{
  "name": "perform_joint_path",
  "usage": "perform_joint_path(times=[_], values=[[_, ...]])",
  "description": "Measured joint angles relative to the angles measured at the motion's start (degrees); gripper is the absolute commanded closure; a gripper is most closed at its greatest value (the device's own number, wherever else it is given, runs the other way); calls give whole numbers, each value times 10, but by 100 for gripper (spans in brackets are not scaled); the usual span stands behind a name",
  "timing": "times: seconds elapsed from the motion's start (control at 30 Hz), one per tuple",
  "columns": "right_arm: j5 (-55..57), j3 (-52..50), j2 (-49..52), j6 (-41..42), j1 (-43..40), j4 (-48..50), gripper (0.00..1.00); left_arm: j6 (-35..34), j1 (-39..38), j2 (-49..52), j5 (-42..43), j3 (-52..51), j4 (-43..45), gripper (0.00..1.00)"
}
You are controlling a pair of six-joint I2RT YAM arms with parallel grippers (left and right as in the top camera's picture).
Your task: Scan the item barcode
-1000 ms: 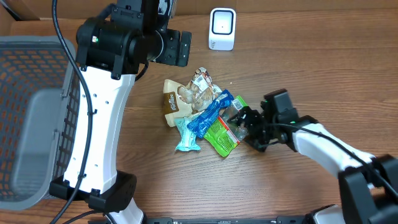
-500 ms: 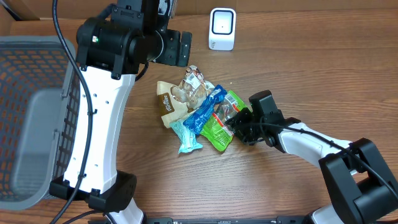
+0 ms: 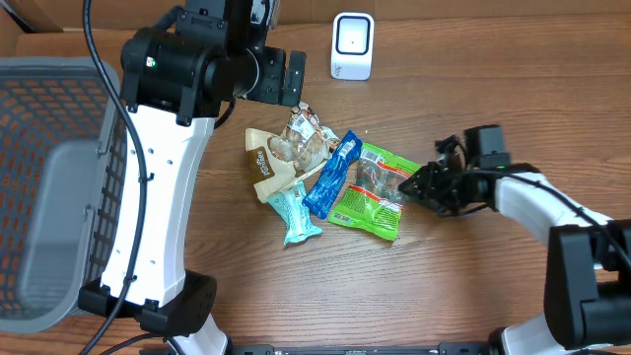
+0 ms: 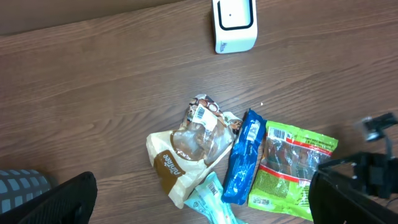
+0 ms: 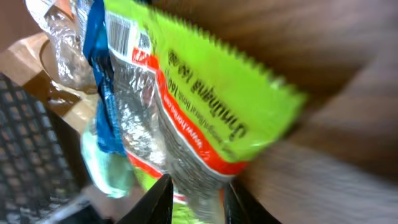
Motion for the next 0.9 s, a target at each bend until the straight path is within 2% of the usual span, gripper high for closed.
perform_joint_path(times=[0.03, 0.07, 0.13, 0.17, 0.27, 0.6, 0.63, 0.73, 0.77, 0.8, 0.83, 0.9], values=[[11, 0, 0, -37, -10, -2, 56, 0, 0, 0, 0, 0, 0, 0], [16, 0, 0, -51, -13, -3, 50, 0, 0, 0, 0, 0, 0, 0], [28, 0, 0, -90, -14, -5, 28, 0, 0, 0, 0, 0, 0, 0], [28, 0, 0, -103, -12, -4, 23, 0, 0, 0, 0, 0, 0, 0], [28, 0, 0, -123, 8, 5, 15, 0, 0, 0, 0, 0, 2, 0], [80, 1, 15, -135, 123, 58, 10, -21, 0, 0, 0, -16, 26, 0], [84, 4, 20, -134, 131, 70, 14, -25, 0, 0, 0, -21, 29, 0], [98, 16, 38, -133, 148, 90, 43, -31, 0, 0, 0, -37, 42, 0], [100, 16, 42, -135, 150, 90, 61, -33, 0, 1, 0, -41, 43, 0], [105, 17, 46, -136, 150, 87, 70, -33, 0, 1, 0, -46, 43, 0], [106, 17, 47, -135, 150, 84, 78, -33, 0, 2, 0, -48, 43, 0], [106, 17, 48, -127, 146, 79, 85, -33, 0, 2, 0, -51, 46, 0]])
